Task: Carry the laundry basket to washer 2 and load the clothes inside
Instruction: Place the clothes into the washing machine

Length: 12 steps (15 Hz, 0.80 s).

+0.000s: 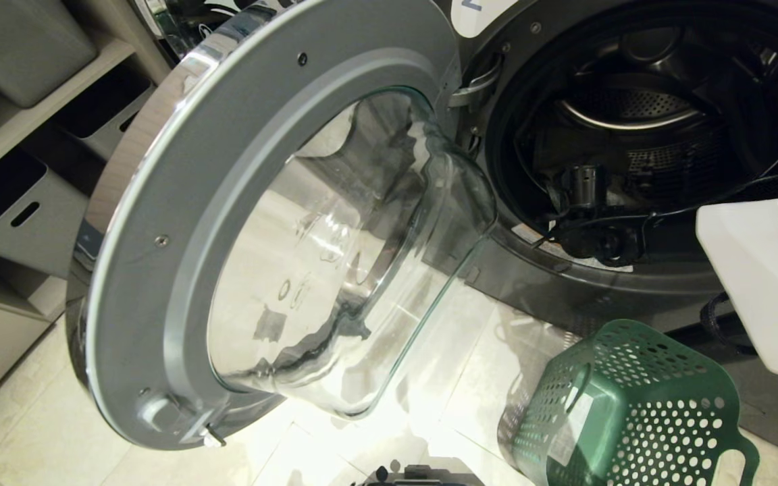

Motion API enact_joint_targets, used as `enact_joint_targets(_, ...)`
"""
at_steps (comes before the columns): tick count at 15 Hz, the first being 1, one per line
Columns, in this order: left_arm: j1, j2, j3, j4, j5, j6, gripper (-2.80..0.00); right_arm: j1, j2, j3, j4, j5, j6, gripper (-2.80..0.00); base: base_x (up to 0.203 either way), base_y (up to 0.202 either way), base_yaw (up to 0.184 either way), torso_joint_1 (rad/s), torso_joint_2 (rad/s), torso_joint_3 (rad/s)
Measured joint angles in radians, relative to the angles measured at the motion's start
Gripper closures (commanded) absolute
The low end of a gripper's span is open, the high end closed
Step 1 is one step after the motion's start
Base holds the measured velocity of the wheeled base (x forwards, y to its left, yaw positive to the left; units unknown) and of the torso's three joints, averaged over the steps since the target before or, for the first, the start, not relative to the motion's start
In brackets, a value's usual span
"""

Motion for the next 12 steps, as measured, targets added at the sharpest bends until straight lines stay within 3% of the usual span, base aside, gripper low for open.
enact_joint_targets(3,0.000,0.000,0.000,0.000,0.000,0.000,0.00,-0.014,0.036,-0.055,-0.018,0.001,-0.039,0.00,0.000,0.000,0.000,0.000,0.00,0.000)
enact_joint_targets(6,0.000,0.000,0.000,0.000,0.000,0.000,0.00,-0.032,0.058,-0.064,-0.135,0.004,-0.110,0.00,0.000,0.000,0.000,0.000,0.00,0.000)
enact_joint_targets(12,0.000,0.000,0.000,0.000,0.000,0.000,0.00,-0.083,0.086,-0.065,-0.412,0.116,-0.255,0.00,0.000,0.000,0.000,0.000,0.00,0.000)
